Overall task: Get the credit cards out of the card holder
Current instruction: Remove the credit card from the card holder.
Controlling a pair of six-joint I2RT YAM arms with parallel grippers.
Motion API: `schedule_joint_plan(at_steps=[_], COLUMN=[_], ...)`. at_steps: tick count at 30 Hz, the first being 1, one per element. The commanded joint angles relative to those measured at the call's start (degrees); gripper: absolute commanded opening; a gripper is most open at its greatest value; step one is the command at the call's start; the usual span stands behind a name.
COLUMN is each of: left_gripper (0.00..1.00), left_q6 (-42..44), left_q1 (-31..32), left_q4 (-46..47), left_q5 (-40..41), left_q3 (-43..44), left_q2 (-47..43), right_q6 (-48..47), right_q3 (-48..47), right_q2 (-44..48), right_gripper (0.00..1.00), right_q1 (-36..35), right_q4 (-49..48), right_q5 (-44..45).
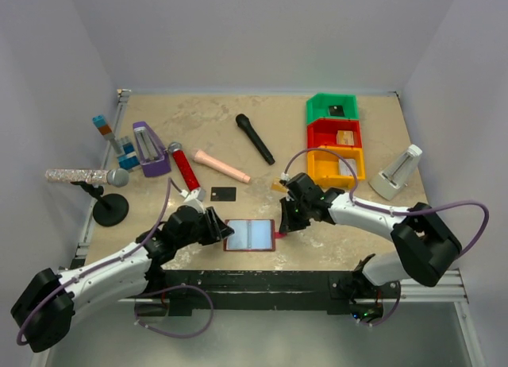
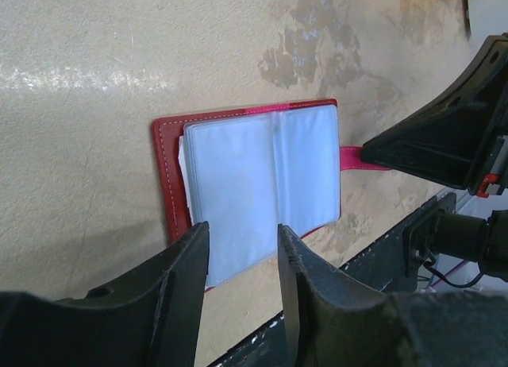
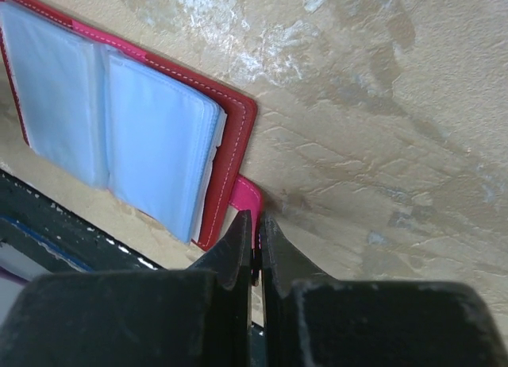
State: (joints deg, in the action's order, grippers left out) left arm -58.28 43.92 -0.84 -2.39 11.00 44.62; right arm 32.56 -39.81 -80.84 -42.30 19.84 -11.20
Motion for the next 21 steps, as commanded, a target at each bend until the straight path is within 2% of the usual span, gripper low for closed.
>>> schedule_joint_plan(at_steps=[1,10,21], left_gripper=[0.45,0.45,0.45], left_q6=[-1.57,-2.10,-2.36], left_q1=[1.34,4.59,5.30], left_q4=[3.39,6.90,9.63], left_q5=[2.13,4.41,4.24], left_q3=[1.12,2.09,2.09], left_q2=[2.31,7.93,11.28], right_q6=[0.05,-0.30,-0.21], right_q3=[0.79,0.79,0.96], right_q2=[2.09,1.91,1.30], right_gripper=[0.00,0.00,0.00], right_q1=[0.12,0.12,0.20], right_q4=[-1.11,-2.26,-3.49], right_q5=[-1.63,-3.91,-5.58])
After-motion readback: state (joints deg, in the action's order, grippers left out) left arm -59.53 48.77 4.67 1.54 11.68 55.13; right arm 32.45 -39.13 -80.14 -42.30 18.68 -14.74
